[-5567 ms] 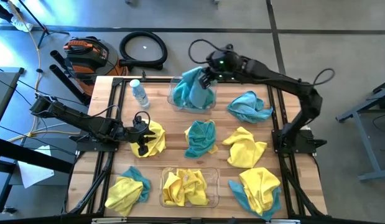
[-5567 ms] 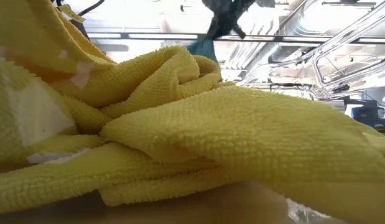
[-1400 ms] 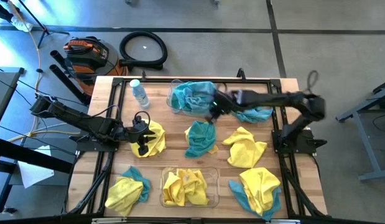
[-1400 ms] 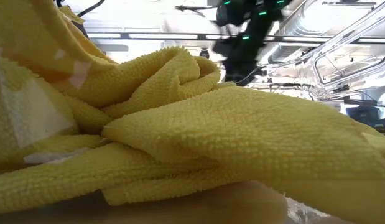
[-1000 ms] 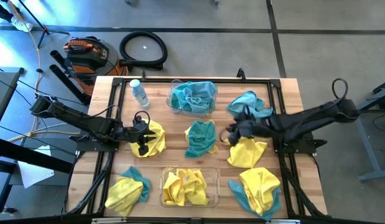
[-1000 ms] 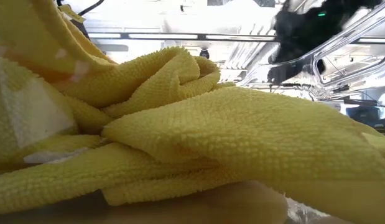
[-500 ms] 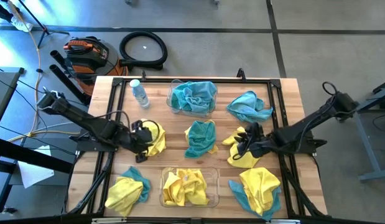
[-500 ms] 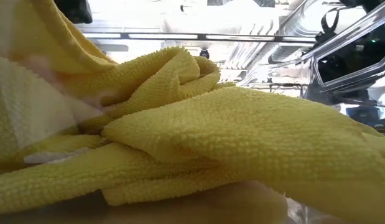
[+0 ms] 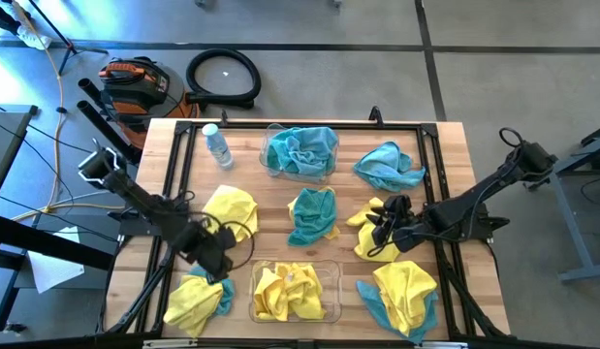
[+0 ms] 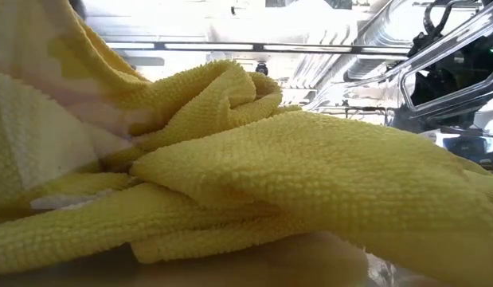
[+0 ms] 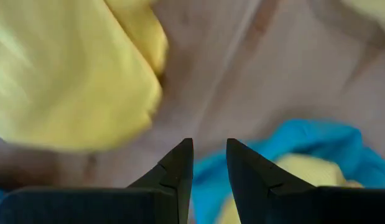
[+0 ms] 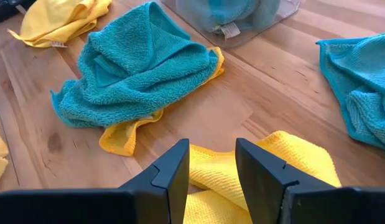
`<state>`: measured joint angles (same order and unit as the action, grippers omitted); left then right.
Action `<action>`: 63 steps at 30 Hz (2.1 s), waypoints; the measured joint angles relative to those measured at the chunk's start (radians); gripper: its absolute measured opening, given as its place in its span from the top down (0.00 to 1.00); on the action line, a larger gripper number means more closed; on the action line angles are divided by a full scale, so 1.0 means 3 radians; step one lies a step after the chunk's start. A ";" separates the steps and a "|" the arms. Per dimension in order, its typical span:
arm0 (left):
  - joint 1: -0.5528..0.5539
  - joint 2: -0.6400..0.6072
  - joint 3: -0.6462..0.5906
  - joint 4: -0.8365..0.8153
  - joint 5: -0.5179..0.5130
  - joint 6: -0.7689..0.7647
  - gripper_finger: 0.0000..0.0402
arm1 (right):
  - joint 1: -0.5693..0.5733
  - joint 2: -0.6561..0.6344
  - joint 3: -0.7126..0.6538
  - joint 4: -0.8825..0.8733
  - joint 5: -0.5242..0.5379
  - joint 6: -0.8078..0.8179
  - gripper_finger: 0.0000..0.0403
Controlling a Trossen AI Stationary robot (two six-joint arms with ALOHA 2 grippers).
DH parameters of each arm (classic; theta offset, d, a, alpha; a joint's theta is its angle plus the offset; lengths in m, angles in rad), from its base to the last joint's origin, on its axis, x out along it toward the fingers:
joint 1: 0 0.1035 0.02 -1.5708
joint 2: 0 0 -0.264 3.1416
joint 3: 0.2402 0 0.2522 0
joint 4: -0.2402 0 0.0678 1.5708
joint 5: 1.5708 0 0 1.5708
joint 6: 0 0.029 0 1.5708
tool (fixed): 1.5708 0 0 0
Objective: Sort microfiber towel by color & place in baskets
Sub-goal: Put the yellow towel into the bottom transparent bin
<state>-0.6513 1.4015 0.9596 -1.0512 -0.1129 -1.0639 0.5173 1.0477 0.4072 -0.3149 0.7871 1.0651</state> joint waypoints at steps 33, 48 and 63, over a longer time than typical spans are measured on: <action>-0.1119 0.0954 0.0005 0.0967 0.0862 -0.1698 0.79 | -0.0001 0.0000 0.0003 0.0020 -0.0042 0.0096 0.69; -0.1002 0.0663 0.0454 0.0099 0.0865 -0.1382 1.00 | -0.0001 0.0000 0.0003 0.0019 0.0010 -0.0115 0.69; -0.0897 0.0877 0.2331 -0.1564 -0.0679 -0.0506 1.00 | -0.0001 0.0000 0.0003 0.0019 0.0012 -0.0063 0.69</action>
<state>-0.9205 1.6644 1.6588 -1.5203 -0.3166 -1.2156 0.5171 1.0477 0.4080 -0.3092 0.7906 1.0462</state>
